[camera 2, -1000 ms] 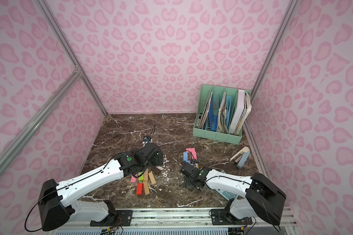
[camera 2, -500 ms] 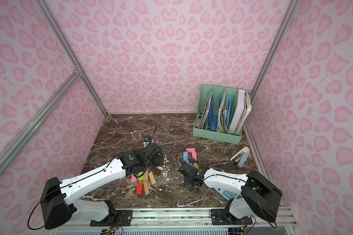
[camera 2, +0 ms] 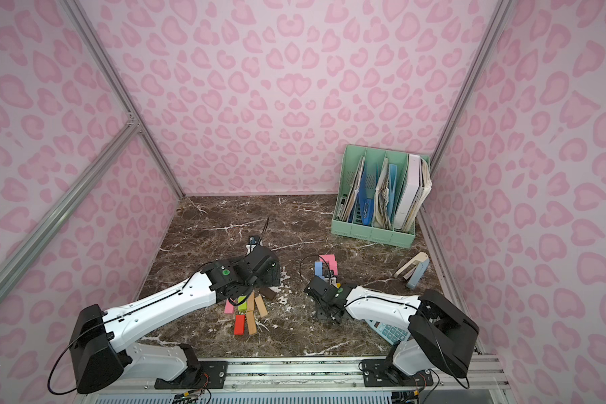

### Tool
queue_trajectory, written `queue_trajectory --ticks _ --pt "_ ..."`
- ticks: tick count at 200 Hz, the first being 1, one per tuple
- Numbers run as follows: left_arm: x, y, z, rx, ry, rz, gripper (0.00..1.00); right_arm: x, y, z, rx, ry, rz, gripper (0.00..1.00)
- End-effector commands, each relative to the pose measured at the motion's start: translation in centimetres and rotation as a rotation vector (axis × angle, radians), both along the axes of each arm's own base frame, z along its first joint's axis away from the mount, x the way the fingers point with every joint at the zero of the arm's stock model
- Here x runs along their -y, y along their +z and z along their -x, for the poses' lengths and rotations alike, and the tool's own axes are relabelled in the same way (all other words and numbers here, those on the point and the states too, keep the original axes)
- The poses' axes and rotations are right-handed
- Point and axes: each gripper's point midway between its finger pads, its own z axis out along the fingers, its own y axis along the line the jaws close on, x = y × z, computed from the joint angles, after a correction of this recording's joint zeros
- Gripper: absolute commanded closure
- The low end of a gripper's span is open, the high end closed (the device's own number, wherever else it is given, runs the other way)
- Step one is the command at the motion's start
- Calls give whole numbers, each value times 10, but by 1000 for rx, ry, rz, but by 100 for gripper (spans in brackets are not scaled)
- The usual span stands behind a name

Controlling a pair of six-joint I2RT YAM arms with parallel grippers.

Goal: Assemble the number 8 with building blocks
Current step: Assemble the building block at the center of the board.

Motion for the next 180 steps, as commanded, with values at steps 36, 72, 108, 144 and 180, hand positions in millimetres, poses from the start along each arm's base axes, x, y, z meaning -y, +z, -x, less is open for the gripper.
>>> queue_trajectory --ticks 36,72,108,144,180 --pt "0 -3 0 -19 8 -9 2 2 -3 -3 3 12 5 46" --pt "3 -4 0 -27 5 -1 2 3 -4 -3 2 14 4 44" --pt "3 -5 0 -30 6 -7 2 4 -5 -4 2 14 -1 44" --pt "3 -6 0 -33 6 -8 2 4 -6 -4 0 14 -7 43" --pt "3 -6 1 -36 7 -8 2 4 -6 -5 2 10 -9 42"
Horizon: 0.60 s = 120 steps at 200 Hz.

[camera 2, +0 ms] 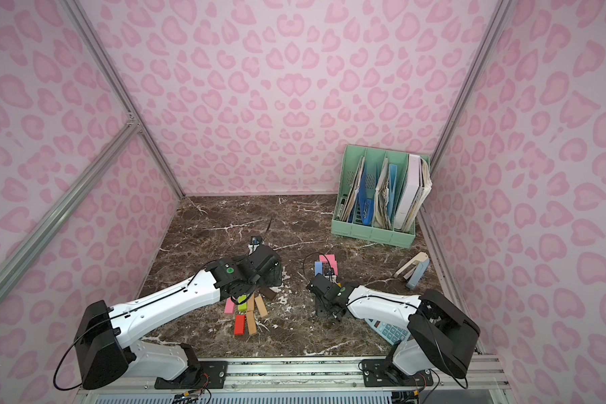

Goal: Assemble the number 8 with building blocks
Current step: Assemble the building block at the center of the board.

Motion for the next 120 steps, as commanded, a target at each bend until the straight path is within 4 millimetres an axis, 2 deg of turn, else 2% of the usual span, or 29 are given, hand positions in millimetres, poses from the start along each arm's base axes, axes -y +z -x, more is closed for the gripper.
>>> queue_trajectory --ticks 1,120 --pt "-1 -1 1 -11 1 -4 2 8 -5 4 -16 5 33 42" --pt "-1 -2 2 -16 2 -7 2 11 -6 4 -20 0 35 31"
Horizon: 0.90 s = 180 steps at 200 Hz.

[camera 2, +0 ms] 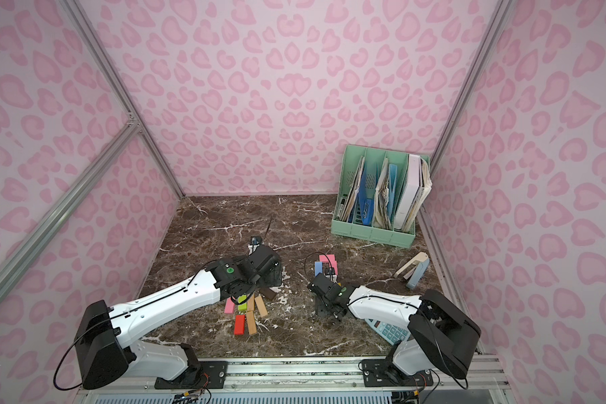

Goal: Assemble the number 8 with building blocks
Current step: Assemble the building block at the center of the board.

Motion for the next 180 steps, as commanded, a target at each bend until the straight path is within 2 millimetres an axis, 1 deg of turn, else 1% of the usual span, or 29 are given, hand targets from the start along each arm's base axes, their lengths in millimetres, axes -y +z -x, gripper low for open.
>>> queue_trajectory --ticks 1,83,100,119,136,150,180 --pt "-1 -1 1 -8 0 -6 2 11 -6 7 -28 3 47 31" --pt "-1 0 1 -5 2 -6 2 10 -5 7 -29 5 43 20" --pt "-2 1 1 -3 5 -8 2 9 -3 6 -28 6 39 18" --pt "-7 3 1 6 20 -14 2 7 3 5 -19 10 24 14" --pt "-12 6 1 23 41 -10 2 6 15 3 0 15 17 11" --pt "-19 8 2 28 63 -3 2 5 31 -1 34 26 10 8" --pt "-40 4 4 11 122 20 2 1 80 -16 173 63 -42 7"
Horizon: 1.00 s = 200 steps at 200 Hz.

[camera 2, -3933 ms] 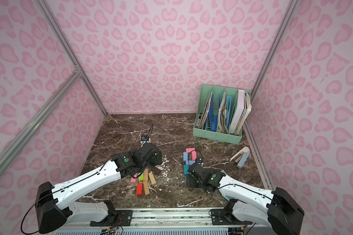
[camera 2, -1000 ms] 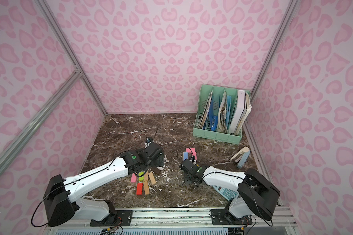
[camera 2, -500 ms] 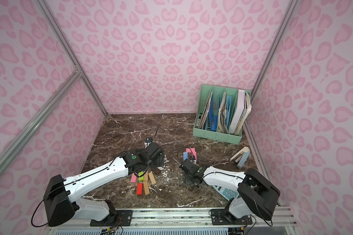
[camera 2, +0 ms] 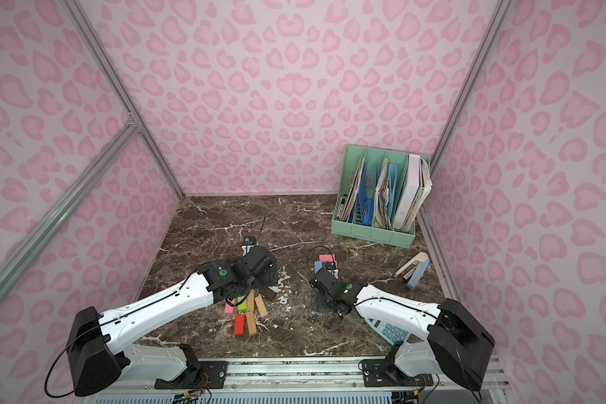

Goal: Assemble the number 8 with building blocks
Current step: Assemble the building block at the center of the board, then pick up the building block from the center of the board.

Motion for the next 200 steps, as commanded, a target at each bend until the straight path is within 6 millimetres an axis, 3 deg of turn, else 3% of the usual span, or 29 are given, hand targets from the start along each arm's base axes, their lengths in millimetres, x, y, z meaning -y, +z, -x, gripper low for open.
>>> queue_trajectory --ticks 1,34,76,147,200 --pt "-19 -4 3 -19 58 -4 2 6 28 -7 88 32 14 7" --pt "-48 -18 10 -88 143 -3 2 -7 65 -13 228 91 -130 6" --pt "-69 -46 22 -195 219 43 2 -13 84 -9 301 102 -271 6" --pt "-104 -78 37 -297 337 48 14 -8 81 -7 316 99 -278 6" --pt "-115 -101 49 -364 368 64 25 -7 75 -8 310 98 -262 7"
